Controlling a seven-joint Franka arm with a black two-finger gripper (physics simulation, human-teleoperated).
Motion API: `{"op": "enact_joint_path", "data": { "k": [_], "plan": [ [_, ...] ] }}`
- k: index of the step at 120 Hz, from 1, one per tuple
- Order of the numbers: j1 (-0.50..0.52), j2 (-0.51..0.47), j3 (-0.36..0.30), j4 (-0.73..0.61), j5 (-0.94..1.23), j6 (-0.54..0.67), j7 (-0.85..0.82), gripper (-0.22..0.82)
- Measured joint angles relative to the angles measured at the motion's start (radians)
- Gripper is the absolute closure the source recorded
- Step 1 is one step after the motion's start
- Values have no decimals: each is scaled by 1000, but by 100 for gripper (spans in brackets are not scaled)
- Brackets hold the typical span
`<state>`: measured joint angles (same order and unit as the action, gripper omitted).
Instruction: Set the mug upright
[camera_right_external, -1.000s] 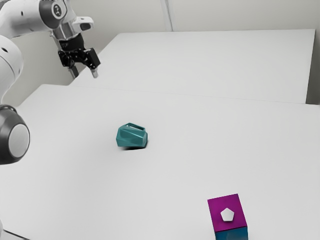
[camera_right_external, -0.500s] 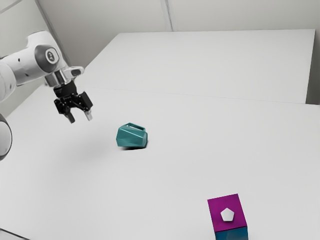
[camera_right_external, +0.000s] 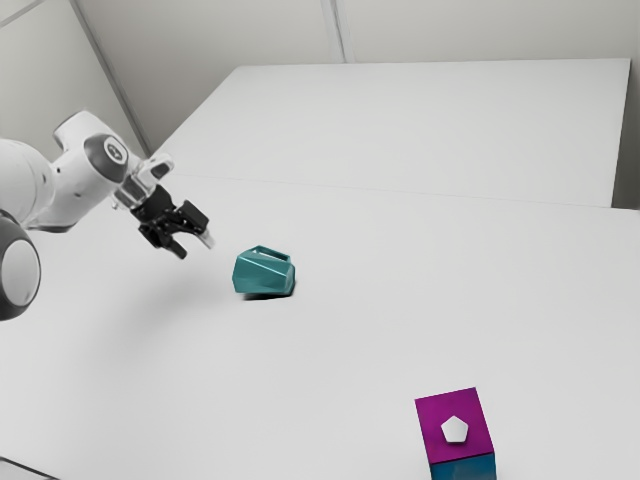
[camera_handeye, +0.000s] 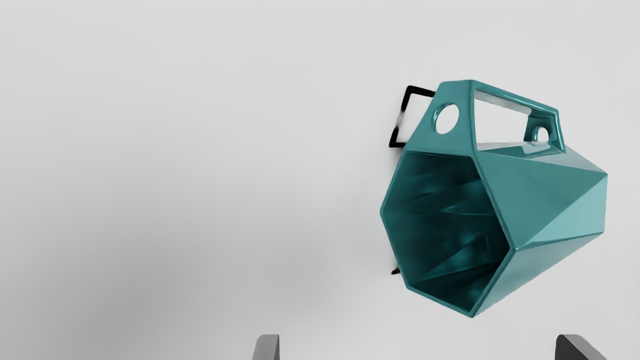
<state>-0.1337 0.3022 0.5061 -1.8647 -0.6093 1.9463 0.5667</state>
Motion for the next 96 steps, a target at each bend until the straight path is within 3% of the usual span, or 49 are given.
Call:
{"op": "enact_joint_path", "data": {
  "k": [96],
  "plan": [
    [8,110,-1,-29,-378,-69,197,0]
  ]
}}
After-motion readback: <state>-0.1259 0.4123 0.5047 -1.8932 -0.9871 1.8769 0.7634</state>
